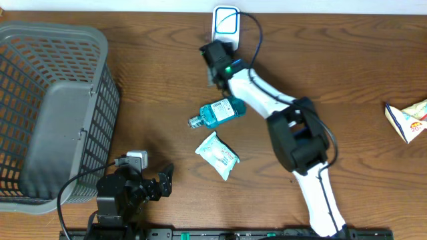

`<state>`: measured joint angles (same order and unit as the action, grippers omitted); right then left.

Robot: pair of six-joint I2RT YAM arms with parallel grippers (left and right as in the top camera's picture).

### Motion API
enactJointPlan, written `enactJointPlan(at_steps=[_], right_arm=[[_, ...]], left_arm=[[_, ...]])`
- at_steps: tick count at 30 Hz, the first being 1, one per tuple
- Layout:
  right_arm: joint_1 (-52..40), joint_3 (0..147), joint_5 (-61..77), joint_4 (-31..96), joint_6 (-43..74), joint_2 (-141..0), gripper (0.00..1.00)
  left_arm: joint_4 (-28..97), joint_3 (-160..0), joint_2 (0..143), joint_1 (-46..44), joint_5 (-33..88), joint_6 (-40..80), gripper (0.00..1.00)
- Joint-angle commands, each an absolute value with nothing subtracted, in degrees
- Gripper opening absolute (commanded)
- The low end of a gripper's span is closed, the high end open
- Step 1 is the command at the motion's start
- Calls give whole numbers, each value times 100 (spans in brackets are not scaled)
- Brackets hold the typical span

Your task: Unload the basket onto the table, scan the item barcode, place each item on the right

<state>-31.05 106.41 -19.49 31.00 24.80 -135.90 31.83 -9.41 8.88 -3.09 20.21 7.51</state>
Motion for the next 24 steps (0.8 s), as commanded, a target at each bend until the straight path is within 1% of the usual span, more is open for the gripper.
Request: enactJointPlan(at_steps=[1,5,9,15,20,21,23,24], right_arm=[[-2655,10600,-2550,3675,2523,-12776,36],[-1999,10600,-3033,4388,2523,-12366,38],[-1083,10595,-3441,4807,2521,-12313,38],[464,10595,-3433,4906,2523,-12575,35],[1466,10595,-3286,4974,2519,-12792,35],[1643,10595,-3221,4969,2497,-12827,38],[1938,10595,-3009,4971,2434,-12825,48],[2049,10597,-2860,4963,2434,-12807,54]], left_arm=[[3256,-884,880,-292,1988,781,98],[3256,-884,880,-292,1988,779,98],[3256,-884,880,-292,1988,779,98],[3256,-884,880,-292,1988,779,98],[3256,-884,880,-292,1988,779,98],[3256,-884,880,-292,1988,781,98],[3256,-884,880,-292,1988,781,98],[3256,-884,880,-292,1988,781,98]])
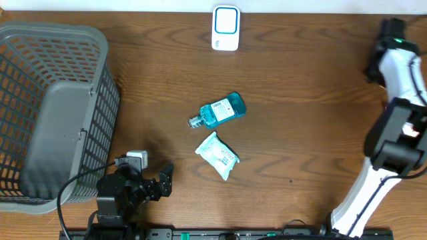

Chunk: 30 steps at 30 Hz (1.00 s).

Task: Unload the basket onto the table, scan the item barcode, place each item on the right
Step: 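Release the orange pack and reach the right gripper toward the mouthwash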

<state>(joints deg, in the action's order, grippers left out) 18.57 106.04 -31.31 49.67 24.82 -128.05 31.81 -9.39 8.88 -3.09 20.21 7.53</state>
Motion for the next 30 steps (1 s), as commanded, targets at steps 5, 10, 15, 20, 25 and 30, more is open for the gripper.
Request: enactJointPlan(at_steps=[5,10,15,20,25,30], right_arm=[[2248,10619,-2355,4947,2434,-12619,96],[2075,10624,-2250,4928,2438,-12053,99],[1723,10624,-961,5039,2438,-11306,99],[1026,10624,1092,5413,2958,-10820,99],[158,10600,2045,6462,4427,-10934,99],[-897,10593,2198,6818,4560,-11172,99]], left_arm=[[3256,-884,880,-292,1988,781,98],[3258,-884,880,-292,1988,779,98],[3256,-884,880,-292,1988,781,98],[3256,-884,880,-292,1988,781,98],[3256,-884,880,-292,1988,779,98],[3256,-884,880,-292,1988,779,98]])
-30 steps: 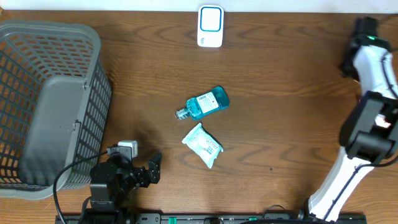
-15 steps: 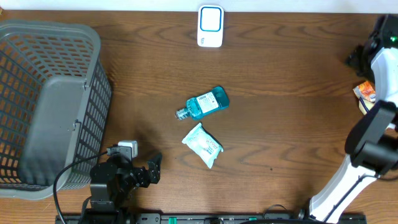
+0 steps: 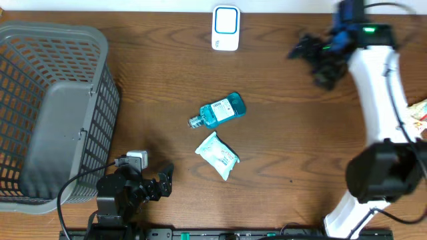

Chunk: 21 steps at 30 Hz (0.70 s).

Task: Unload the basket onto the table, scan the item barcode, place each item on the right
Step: 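Release the orange pack and reach the right gripper toward the mouthwash, then lower the right gripper onto the blue mouthwash cap and grasp it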

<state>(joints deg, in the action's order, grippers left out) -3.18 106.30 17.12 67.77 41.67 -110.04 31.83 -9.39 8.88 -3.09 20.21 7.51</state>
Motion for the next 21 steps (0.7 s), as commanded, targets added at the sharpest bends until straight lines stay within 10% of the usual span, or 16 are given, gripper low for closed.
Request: enactJointPlan(at_steps=[1,12,21], right_arm=[[-1094,10593,2200,6818,4405,-11220,99],[-3441,10593,1273,6785,3811,-12221,97],[-3927,10593,1452,6683,7181,-12571,94]], left_arm=[[3256,-884,880,-292,1988,779,98],[3258,-884,880,-292,1988,779,98],[3256,-884,880,-292,1988,779,98]])
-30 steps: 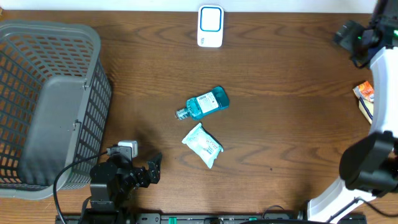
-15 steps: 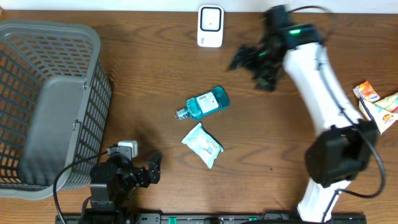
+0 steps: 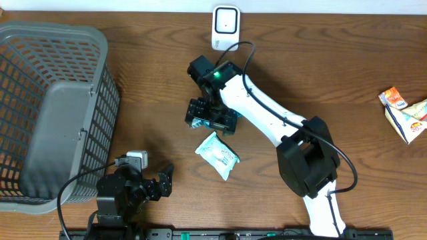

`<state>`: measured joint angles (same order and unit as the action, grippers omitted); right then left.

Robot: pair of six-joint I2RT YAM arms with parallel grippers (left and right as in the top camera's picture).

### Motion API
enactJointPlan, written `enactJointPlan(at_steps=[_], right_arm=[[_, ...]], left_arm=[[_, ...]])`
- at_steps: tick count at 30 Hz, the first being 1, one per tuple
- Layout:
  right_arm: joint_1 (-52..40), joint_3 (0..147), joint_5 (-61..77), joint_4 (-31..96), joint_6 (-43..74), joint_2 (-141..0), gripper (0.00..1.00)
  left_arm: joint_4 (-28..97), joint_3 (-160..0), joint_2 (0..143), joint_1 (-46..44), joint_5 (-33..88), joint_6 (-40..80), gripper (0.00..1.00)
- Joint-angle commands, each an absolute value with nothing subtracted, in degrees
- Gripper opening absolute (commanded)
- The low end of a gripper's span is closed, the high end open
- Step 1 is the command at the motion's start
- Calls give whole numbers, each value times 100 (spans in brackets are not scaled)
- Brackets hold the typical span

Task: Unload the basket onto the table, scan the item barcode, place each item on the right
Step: 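Lower the right gripper onto the blue mouthwash cap and grasp it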

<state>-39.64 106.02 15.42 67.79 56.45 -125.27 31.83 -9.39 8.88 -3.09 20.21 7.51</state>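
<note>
A teal-blue bottle (image 3: 230, 121) lies on its side in the middle of the wooden table, mostly covered by my right gripper (image 3: 208, 115), which sits directly over it with its fingers on either side. How tightly the jaws close is hidden. The white scanner (image 3: 225, 28) stands at the far edge, just beyond that arm. A white packet (image 3: 217, 155) lies just in front of the bottle. My left gripper (image 3: 162, 182) rests folded at the near left edge, empty, its fingers slightly apart.
A large grey mesh basket (image 3: 100, 100) fills the left side. A small white and orange carton (image 3: 402, 112) lies at the right edge. The right arm (image 3: 267, 120) stretches diagonally across the centre from its base at the near right.
The right gripper has gone from the far right of the table, well clear of everything, to directly over the blue bottle. The bottle, packet and left arm have not shifted.
The right gripper first hung between the scanner and the bottle. Then it was at the far right edge, then at the far right above the table, and now it covers the bottle. The carton at the right edge looks slightly shifted.
</note>
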Motion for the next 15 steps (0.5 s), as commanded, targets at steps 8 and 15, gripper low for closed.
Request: enactJointPlan(at_steps=[8,15], right_arm=[[-3962,10593,1763,5892,8318,-12619,84],[-4099,10600,1400,5179,6226,-12698,99]], left_arm=[[3256,-884,880,-292,1988,781,98],[3256,-884,880,-292,1988,779,98]])
